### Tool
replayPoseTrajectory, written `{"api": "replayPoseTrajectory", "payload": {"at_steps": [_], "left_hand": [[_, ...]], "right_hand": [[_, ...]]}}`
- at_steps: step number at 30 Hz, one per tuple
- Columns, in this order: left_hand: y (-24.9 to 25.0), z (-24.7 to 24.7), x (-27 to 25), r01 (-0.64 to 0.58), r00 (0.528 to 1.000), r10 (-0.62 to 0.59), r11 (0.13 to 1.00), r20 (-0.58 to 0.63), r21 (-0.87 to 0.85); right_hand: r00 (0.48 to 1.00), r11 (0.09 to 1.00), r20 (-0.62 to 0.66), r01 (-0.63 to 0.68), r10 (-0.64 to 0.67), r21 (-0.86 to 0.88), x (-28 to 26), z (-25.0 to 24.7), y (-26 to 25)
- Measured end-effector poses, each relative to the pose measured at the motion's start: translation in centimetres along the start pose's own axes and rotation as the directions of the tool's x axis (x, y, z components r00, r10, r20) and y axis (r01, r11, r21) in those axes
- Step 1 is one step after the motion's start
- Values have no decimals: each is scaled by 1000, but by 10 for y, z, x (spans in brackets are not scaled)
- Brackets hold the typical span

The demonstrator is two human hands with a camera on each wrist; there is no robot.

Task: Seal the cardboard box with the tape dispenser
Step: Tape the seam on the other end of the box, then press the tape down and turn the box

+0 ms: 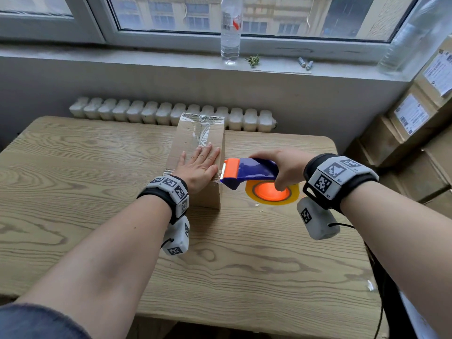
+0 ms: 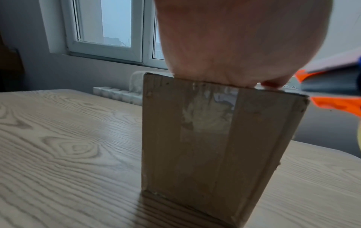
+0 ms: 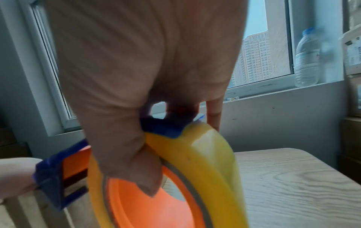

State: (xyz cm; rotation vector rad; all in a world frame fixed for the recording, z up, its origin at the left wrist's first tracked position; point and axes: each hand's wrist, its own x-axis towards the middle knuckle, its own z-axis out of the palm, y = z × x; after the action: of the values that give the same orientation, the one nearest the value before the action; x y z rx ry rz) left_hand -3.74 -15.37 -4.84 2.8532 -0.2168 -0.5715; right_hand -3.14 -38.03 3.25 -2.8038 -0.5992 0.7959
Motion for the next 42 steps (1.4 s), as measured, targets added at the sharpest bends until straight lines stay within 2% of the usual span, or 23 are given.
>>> {"api": "replayPoseTrajectory", "payload": {"at_steps": [8,14,31,36,42], "left_hand": [[4,4,1,25,1000,-25,999,4,35],[3,5,1,19,1000,-19,999,-2,35],[29,3,7,186,982,-186,982,27,-19],[29,4,9,185,982,-184,982,32,-29],[27,5,10,175,984,-175,985,37,-5]], "right_hand": [[998,999,-46,49,-49,15,-19,5,20],[999,999,-27,-24,23,-41,-32,3,43],[1000,984,6,27,-27,-175,24,25,-6],[999,991,19,-42,45,-130,27,21,-11],[982,986,99,-158,163,-49,31,29,-7]]}}
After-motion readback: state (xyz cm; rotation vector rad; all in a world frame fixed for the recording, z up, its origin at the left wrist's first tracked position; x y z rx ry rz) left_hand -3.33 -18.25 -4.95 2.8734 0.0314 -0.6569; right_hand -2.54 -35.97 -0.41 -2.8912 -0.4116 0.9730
